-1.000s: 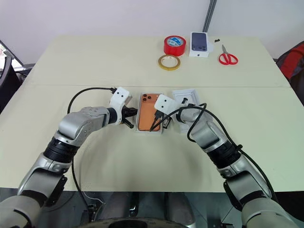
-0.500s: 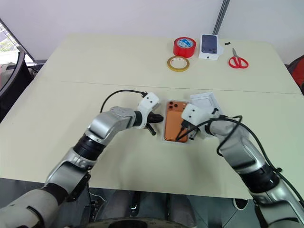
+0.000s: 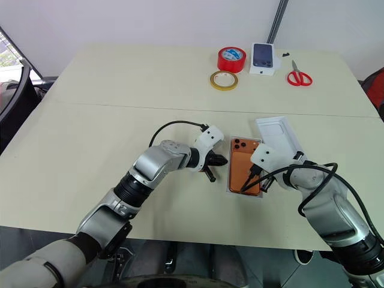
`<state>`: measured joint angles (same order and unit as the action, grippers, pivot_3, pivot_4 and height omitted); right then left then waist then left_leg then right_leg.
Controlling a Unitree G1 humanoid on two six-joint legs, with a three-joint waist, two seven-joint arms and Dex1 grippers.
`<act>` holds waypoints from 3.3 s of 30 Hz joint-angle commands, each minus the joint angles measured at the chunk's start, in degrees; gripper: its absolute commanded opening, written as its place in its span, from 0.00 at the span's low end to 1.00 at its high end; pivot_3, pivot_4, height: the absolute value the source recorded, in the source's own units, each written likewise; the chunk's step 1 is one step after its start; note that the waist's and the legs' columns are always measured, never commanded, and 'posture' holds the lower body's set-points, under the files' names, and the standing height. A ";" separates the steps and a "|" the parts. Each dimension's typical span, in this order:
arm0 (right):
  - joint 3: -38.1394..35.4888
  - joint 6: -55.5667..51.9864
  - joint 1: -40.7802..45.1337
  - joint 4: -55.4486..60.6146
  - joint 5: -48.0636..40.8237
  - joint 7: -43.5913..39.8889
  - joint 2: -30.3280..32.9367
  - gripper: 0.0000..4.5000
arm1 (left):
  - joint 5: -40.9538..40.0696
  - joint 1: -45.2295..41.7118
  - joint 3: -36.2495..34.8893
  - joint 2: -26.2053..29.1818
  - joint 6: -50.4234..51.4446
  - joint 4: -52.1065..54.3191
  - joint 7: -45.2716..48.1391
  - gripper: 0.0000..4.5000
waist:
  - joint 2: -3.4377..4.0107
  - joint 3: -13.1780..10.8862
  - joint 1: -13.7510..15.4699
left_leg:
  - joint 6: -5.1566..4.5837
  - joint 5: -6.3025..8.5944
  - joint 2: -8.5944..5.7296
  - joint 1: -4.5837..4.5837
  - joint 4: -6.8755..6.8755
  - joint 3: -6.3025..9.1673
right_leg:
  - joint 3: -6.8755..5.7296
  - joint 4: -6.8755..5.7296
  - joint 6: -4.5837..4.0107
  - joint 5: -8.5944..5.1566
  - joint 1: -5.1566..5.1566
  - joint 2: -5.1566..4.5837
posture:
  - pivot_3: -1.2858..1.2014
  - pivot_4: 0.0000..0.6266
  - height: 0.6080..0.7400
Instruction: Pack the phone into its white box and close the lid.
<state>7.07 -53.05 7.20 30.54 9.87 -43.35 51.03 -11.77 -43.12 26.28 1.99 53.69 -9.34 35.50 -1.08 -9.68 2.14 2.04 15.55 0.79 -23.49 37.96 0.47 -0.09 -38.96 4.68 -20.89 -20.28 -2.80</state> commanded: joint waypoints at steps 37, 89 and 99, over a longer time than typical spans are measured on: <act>-10.27 -23.32 21.92 -18.19 -22.34 1.07 -2.25 0.88 | -5.76 18.70 -12.69 28.68 -21.01 26.94 16.53 0.00 | 0.34 -0.12 -1.56 | -0.03 0.02 0.09 0.00 -0.06 -0.06 | 0.04 -0.05 -0.01 0.00 -0.08 -0.04 | 0.52 0.24 1.00; -16.30 -5.74 13.24 -15.26 -122.87 82.09 -28.99 0.06 | -2.19 15.67 -15.11 21.67 -30.43 14.57 11.12 0.00 | 0.44 -0.26 -2.58 | -0.22 0.13 0.20 -0.18 0.05 -0.15 | 0.03 -0.15 0.02 0.02 -0.24 0.04 | 0.52 0.24 1.00; -15.44 -18.14 21.55 -14.13 -115.45 62.48 -0.70 0.77 | 2.41 8.58 -9.00 10.30 -31.94 5.81 7.10 0.00 | 0.54 -0.32 -2.81 | -0.24 0.14 0.17 -0.21 0.02 -0.17 | 0.05 -0.10 0.02 0.01 -0.28 0.09 | 0.52 0.24 1.00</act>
<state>-7.53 -69.23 28.14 14.16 -109.47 24.67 47.87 -10.15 -32.80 16.83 13.27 22.91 -3.90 43.33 -0.54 -10.00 -0.67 1.79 15.70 1.02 -23.70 37.96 0.33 -0.04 -39.03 4.70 -20.88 -20.55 -2.63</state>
